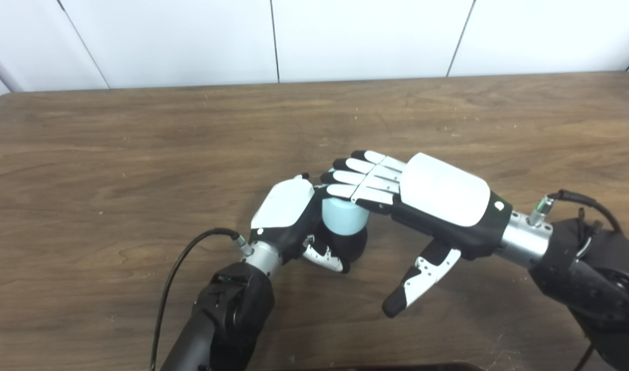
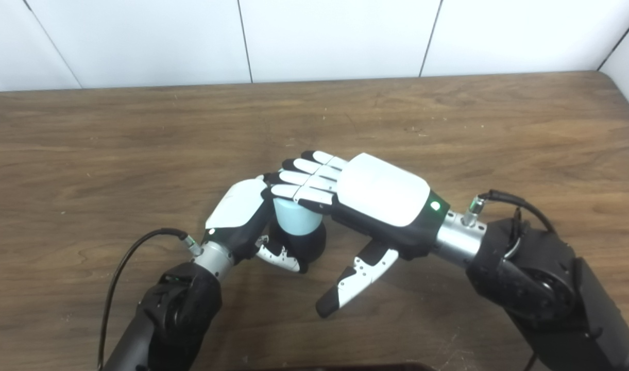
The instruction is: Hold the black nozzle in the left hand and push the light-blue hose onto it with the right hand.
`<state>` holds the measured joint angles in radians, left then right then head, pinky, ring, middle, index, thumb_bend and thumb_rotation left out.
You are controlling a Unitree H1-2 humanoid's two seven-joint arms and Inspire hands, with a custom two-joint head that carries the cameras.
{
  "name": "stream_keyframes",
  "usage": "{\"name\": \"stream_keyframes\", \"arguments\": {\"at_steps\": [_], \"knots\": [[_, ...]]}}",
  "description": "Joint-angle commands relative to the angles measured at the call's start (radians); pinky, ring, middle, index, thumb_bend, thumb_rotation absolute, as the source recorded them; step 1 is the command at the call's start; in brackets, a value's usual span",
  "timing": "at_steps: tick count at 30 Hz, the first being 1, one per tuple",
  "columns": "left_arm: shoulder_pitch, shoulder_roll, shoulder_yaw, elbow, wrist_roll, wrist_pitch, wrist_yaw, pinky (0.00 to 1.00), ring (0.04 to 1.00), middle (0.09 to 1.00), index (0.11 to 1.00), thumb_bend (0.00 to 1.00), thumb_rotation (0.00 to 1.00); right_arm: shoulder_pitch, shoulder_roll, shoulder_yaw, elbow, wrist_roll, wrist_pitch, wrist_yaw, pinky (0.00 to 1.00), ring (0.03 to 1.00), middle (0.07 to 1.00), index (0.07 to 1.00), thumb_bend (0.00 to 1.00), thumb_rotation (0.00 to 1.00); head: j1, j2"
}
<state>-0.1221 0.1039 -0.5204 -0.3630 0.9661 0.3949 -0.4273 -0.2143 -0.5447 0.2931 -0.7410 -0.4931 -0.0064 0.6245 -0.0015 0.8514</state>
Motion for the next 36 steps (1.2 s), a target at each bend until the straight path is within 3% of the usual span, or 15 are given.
{"name": "stream_keyframes", "arguments": {"at_steps": [1,6,11,14,33,36], "knots": [[0.016,-0.010,-0.015,0.029,-0.029,0.015,-0.058,1.00,0.700,0.537,0.453,0.52,0.00,-0.024,-0.008,-0.026,-0.027,0.024,-0.021,-0.005,0.98,0.961,0.945,0.920,0.67,1.00,0.000,0.001],[0.019,-0.008,-0.015,0.025,-0.031,0.013,-0.058,1.00,0.673,0.519,0.466,0.52,0.00,-0.055,0.036,-0.079,-0.035,0.022,-0.048,-0.055,0.99,0.987,0.972,0.937,0.63,1.00,-0.005,-0.001],[0.014,-0.003,-0.021,0.037,-0.018,0.000,-0.049,1.00,0.673,0.494,0.470,0.52,0.00,-0.068,0.079,-0.123,0.004,-0.018,-0.135,-0.127,0.96,0.986,0.974,0.927,0.62,0.98,-0.005,-0.001],[0.013,-0.005,-0.021,0.033,-0.009,0.003,-0.052,1.00,0.675,0.543,0.450,0.51,0.00,-0.073,0.082,-0.138,0.005,-0.023,-0.140,-0.122,0.94,0.974,0.960,0.917,0.60,0.96,-0.003,0.000],[0.009,-0.005,0.001,0.042,-0.027,-0.010,-0.032,1.00,0.675,0.504,0.480,0.52,0.00,-0.063,0.075,-0.169,0.024,-0.017,-0.030,-0.048,0.92,0.955,0.940,0.908,0.55,0.91,-0.001,-0.006],[0.006,-0.005,0.004,0.047,-0.026,-0.025,-0.016,0.95,0.680,0.509,0.483,0.52,0.00,-0.049,0.075,-0.167,0.027,-0.019,-0.014,-0.048,0.91,0.956,0.940,0.909,0.55,0.90,-0.002,-0.007]]}}
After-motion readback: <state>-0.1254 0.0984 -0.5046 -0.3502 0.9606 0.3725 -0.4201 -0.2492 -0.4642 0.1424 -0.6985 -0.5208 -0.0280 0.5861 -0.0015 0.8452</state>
